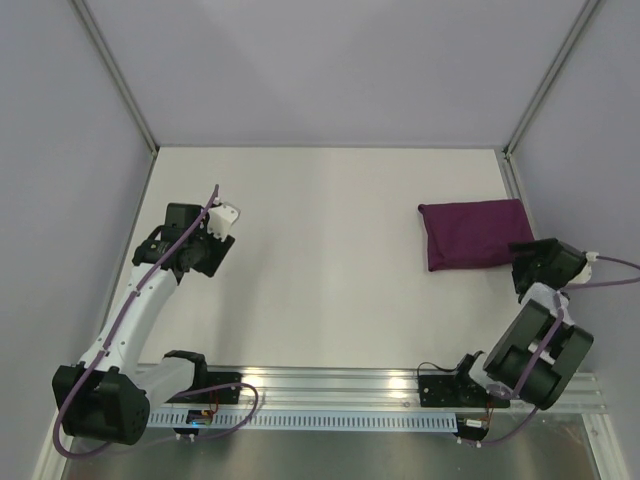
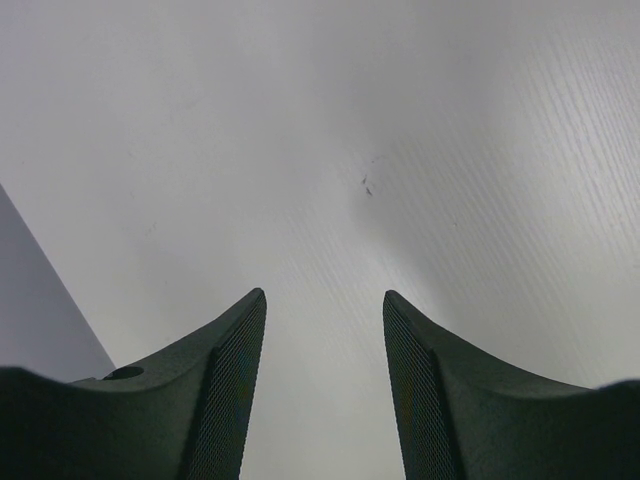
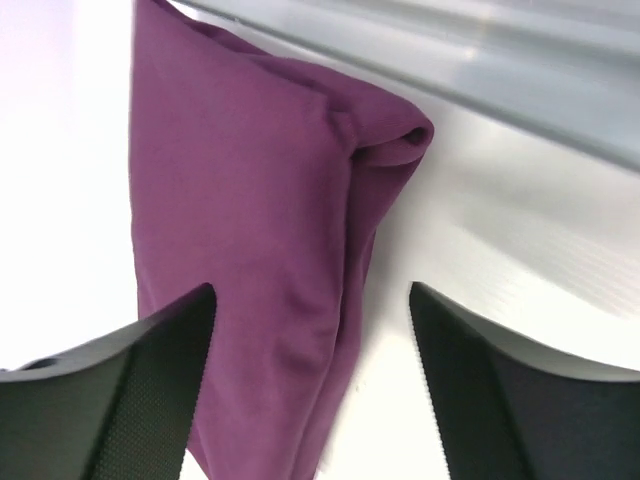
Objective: Prepare the surgical pack
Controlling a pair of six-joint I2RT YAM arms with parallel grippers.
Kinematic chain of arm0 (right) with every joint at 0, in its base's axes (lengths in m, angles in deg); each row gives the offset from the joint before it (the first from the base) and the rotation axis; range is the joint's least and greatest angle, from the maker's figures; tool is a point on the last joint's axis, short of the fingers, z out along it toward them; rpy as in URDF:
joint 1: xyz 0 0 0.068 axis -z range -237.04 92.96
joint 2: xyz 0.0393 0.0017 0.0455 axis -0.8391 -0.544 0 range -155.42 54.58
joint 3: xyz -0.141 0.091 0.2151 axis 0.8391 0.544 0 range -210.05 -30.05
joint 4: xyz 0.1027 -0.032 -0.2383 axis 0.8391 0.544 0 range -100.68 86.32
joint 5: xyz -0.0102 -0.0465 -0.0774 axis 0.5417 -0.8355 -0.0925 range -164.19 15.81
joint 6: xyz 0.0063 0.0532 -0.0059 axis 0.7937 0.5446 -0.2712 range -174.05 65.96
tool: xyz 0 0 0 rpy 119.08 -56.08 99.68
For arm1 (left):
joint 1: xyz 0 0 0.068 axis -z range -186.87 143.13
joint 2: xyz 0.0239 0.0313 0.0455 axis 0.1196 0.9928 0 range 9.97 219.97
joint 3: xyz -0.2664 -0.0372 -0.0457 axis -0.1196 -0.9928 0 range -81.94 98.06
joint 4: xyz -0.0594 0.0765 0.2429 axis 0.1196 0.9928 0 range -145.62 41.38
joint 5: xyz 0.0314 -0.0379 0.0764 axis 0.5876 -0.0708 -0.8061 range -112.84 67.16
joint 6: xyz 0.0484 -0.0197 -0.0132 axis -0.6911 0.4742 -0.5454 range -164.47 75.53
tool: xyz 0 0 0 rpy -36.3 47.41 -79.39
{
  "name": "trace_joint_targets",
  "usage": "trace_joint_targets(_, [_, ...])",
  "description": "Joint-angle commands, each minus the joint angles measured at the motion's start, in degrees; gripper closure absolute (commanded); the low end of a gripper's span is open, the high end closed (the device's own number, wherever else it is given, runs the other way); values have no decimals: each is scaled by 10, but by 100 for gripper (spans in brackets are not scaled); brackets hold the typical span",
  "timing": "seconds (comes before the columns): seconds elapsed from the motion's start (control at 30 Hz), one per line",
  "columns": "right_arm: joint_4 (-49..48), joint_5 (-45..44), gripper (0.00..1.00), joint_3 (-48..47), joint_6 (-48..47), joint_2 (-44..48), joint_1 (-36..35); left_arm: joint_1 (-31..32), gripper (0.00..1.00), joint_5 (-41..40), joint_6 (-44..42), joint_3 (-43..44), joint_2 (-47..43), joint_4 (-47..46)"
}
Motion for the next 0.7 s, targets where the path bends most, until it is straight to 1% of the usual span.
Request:
trace_joint_targets(0.0, [113, -82, 16, -27, -61, 113, -9, -4, 41, 10, 12, -4, -6, -4])
trace_joint_targets(0.03, [164, -94, 5, -28, -74, 138, -15, -4, 40, 13, 12, -4, -6, -3])
trace_joint_targets(0.07, [186, -101, 0, -27, -81, 183, -16, -4, 40, 16, 11, -2, -5, -2])
trace_joint_targets(0.13, [241, -109, 0, -18, -88, 227, -16, -4, 39, 23, 9, -2, -5, 1])
trace_joint_targets(0.17, [255, -107, 0, -12, -95, 266, -16, -4, 38, 25, 8, -4, -5, 2])
trace_joint_targets(0.23, [286, -89, 0, 14, -105, 302, -16, -4, 36, 26, 7, -7, -5, 3])
trace_joint_targets(0.33, [313, -59, 2, 38, -149, 390, -16, -4, 32, 21, 2, -14, -4, 10])
trace_joint_targets(0.4, [321, -31, 3, 46, -190, 430, -16, -4, 29, 19, -1, -22, -7, 15])
trace_joint_targets(0.43, [323, -24, 4, 52, -203, 470, -16, -4, 28, 19, -2, -34, -12, 18])
trace_joint_targets(0.47, [330, -12, 4, 52, -237, 485, -19, -4, 26, 20, -5, -41, -14, 18])
trace_joint_targets(0.5, [335, -9, 4, 50, -250, 493, -22, -4, 25, 20, -6, -48, -18, 18])
trace_joint_targets(0.57, [326, 9, 4, 53, -251, 490, -30, -4, 23, 20, -5, -71, -31, 18])
trace_joint_targets(0.6, [307, 42, 4, 57, -250, 488, -37, -4, 21, 18, -3, -77, -35, 18])
trace_joint_targets(0.67, [300, 66, 5, 65, -250, 492, -39, -4, 19, 13, -2, -93, -54, 18])
